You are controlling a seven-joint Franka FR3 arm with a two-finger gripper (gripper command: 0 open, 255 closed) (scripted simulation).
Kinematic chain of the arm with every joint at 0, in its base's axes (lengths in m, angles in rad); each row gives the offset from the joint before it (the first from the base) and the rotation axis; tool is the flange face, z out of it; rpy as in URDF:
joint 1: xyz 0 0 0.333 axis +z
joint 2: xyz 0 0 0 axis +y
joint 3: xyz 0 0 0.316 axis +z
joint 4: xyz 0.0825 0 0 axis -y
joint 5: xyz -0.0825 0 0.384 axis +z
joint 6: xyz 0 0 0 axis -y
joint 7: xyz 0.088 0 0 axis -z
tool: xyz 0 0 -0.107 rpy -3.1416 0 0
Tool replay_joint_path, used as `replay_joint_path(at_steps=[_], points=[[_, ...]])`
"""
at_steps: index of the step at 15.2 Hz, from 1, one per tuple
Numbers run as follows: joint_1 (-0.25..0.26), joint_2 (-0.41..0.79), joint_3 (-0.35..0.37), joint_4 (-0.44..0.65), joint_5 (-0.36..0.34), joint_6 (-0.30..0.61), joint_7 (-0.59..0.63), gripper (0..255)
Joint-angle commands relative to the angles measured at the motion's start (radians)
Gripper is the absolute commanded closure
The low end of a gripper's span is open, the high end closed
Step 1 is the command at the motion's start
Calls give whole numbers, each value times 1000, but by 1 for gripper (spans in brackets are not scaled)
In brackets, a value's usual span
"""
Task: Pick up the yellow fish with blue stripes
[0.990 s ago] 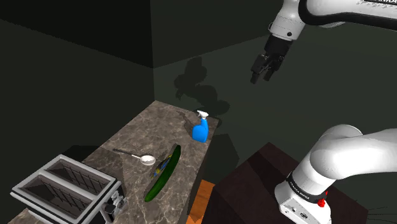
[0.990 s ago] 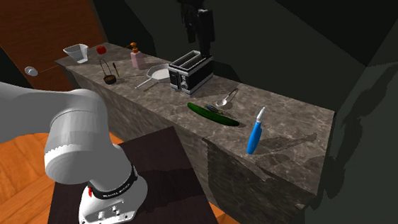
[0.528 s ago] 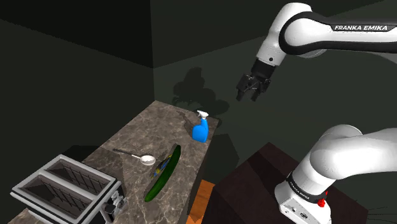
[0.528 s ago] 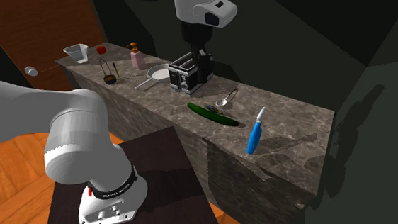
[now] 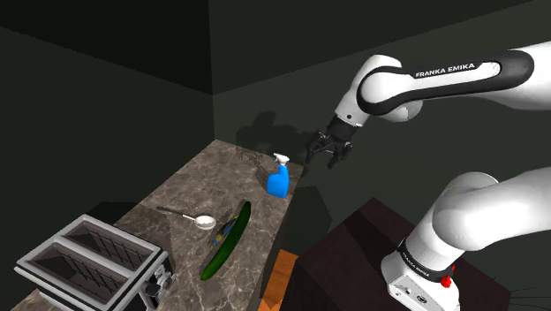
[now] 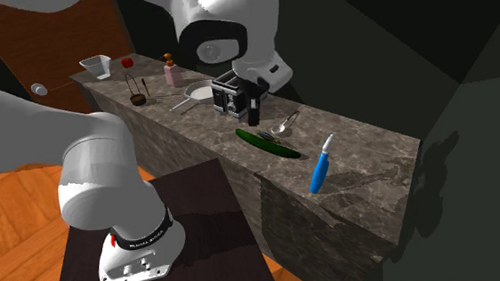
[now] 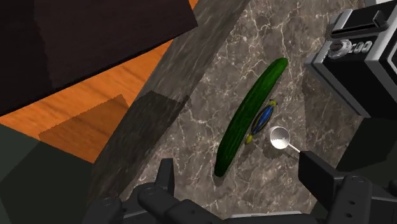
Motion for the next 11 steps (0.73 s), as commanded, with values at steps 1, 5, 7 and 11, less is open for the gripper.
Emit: replay_joint_path(at_steps=[1,5,7,11], points=[[27,57,5,-28,77,93,3,0],[111,208,4,-51,274,281,-37,0],[167,299,-6,-42,404,368,-88,0],[279,496,-31,25,741,489,-270,0]])
